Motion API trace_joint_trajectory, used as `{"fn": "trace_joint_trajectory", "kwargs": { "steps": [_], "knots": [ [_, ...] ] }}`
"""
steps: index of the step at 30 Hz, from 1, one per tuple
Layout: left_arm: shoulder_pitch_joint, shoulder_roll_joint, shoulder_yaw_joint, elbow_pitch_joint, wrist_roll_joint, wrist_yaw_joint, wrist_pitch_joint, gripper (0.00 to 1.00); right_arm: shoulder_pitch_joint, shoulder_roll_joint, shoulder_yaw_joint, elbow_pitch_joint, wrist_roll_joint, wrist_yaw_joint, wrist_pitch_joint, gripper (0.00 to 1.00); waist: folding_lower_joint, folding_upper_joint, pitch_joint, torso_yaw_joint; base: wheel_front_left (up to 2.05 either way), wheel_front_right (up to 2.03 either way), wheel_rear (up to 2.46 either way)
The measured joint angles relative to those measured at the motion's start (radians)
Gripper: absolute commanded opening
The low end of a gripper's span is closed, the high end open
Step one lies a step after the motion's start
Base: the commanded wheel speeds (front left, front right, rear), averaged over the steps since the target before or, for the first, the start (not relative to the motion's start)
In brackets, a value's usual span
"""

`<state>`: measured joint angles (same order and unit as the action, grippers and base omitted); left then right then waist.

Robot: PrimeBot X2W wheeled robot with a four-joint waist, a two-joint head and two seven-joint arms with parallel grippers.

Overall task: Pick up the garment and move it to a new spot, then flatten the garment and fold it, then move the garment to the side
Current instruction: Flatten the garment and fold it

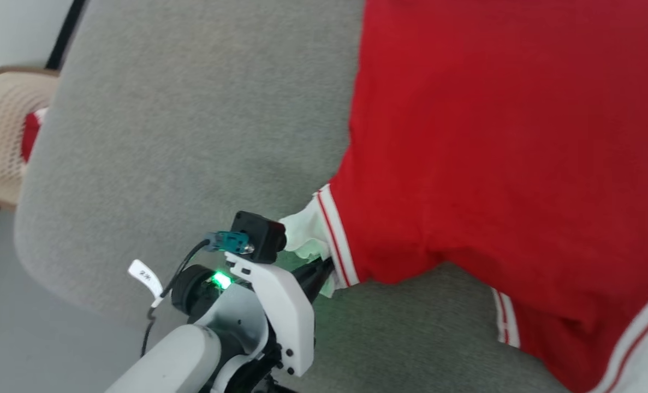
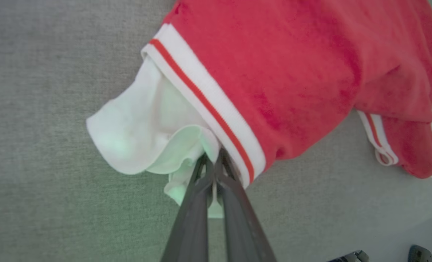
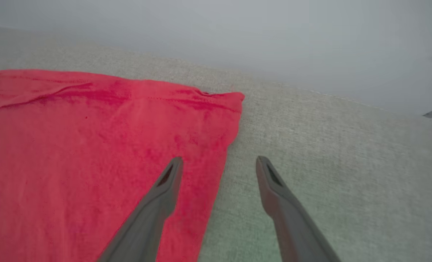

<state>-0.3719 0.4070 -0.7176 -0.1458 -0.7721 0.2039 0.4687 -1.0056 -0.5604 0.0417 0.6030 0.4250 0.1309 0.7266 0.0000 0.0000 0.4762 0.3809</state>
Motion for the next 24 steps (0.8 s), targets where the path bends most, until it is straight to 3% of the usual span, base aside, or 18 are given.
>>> {"fn": "trace_joint_trajectory", "kwargs": {
  "steps": [12,13,14,24],
  "knots": [
    [-0.038,-0.068,-0.044,0.084,-0.006,-0.063,-0.030,0.00,-0.175,-0.069,-0.002,0.302,-0.043,0.000,0.139,1.00,0.0000,0.0001,0.074,0.145,0.00,0.00,0.00],
    [-0.040,-0.070,-0.044,0.088,-0.009,-0.066,-0.032,0.00,-0.185,-0.070,0.005,0.312,-0.042,0.000,0.165,0.40,0.0000,0.0001,0.079,0.150,0.00,0.00,0.00],
    [-0.040,-0.072,-0.043,0.092,-0.012,-0.069,-0.035,0.00,-0.195,-0.074,0.015,0.316,-0.042,0.000,0.184,0.00,0.0000,0.0001,0.082,0.153,0.00,0.00,0.00],
    [-0.053,-0.049,0.003,0.128,-0.023,-0.072,-0.068,0.00,-0.157,-0.078,0.143,0.210,0.049,0.000,0.224,0.00,0.0000,0.0000,0.068,0.091,0.00,0.00,0.00]
  ]
}}
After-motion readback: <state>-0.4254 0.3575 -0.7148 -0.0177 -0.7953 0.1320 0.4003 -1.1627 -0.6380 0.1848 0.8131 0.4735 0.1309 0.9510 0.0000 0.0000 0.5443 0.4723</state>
